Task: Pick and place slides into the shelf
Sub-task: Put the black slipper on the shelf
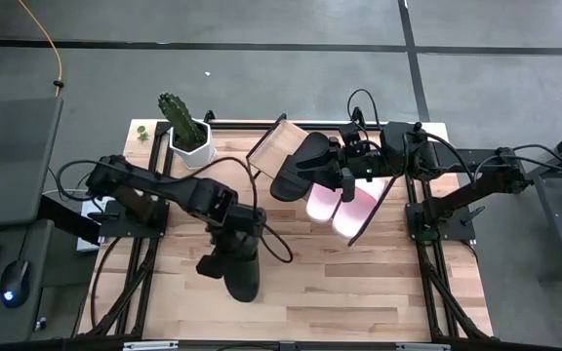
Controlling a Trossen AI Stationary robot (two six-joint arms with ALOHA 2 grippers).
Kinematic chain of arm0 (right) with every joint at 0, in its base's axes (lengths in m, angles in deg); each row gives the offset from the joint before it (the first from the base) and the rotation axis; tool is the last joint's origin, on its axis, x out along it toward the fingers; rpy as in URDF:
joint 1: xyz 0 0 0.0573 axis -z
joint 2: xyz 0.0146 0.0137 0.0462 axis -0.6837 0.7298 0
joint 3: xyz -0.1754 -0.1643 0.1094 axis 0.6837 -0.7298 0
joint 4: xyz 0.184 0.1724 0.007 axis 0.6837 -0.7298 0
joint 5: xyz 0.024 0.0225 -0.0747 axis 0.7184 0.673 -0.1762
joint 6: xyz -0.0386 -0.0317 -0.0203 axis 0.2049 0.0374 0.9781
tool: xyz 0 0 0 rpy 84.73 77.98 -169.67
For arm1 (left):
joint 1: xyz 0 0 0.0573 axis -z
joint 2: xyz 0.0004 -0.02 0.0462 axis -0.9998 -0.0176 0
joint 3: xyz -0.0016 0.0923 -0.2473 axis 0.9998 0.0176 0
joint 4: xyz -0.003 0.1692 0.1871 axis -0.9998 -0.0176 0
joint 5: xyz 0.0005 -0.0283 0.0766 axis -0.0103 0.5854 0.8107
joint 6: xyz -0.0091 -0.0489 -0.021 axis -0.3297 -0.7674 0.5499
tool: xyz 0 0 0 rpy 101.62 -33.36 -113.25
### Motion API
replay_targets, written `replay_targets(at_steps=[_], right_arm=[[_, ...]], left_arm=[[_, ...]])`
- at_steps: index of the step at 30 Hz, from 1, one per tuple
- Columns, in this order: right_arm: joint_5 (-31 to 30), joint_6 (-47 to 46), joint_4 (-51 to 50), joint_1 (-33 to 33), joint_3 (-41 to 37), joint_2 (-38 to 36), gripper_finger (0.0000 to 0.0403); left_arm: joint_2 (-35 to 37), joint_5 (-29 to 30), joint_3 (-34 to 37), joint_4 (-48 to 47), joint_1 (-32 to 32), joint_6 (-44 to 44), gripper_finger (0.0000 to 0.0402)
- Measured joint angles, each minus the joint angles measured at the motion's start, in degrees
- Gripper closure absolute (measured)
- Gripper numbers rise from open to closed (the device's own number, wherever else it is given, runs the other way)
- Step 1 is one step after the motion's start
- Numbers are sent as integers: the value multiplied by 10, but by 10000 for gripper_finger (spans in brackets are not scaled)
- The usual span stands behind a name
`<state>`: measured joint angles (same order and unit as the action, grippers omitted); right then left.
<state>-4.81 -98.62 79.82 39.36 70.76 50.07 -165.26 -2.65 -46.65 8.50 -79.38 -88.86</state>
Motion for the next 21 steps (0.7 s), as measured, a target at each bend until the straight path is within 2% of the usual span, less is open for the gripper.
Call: replay_targets(at_steps=[6, 12, 21], right_arm=[[0, -2, 0, 0, 0, 0, 242], [-1, -66, -21, 5, 0, 0, 242], [-16, -110, -68, 19, -1, 0, 242]], left_arm=[[0, 17, -43, -86, -28, 42, 401], [0, 28, -92, -159, -68, 90, 401], [0, 26, -199, -160, -105, 119, 401]])
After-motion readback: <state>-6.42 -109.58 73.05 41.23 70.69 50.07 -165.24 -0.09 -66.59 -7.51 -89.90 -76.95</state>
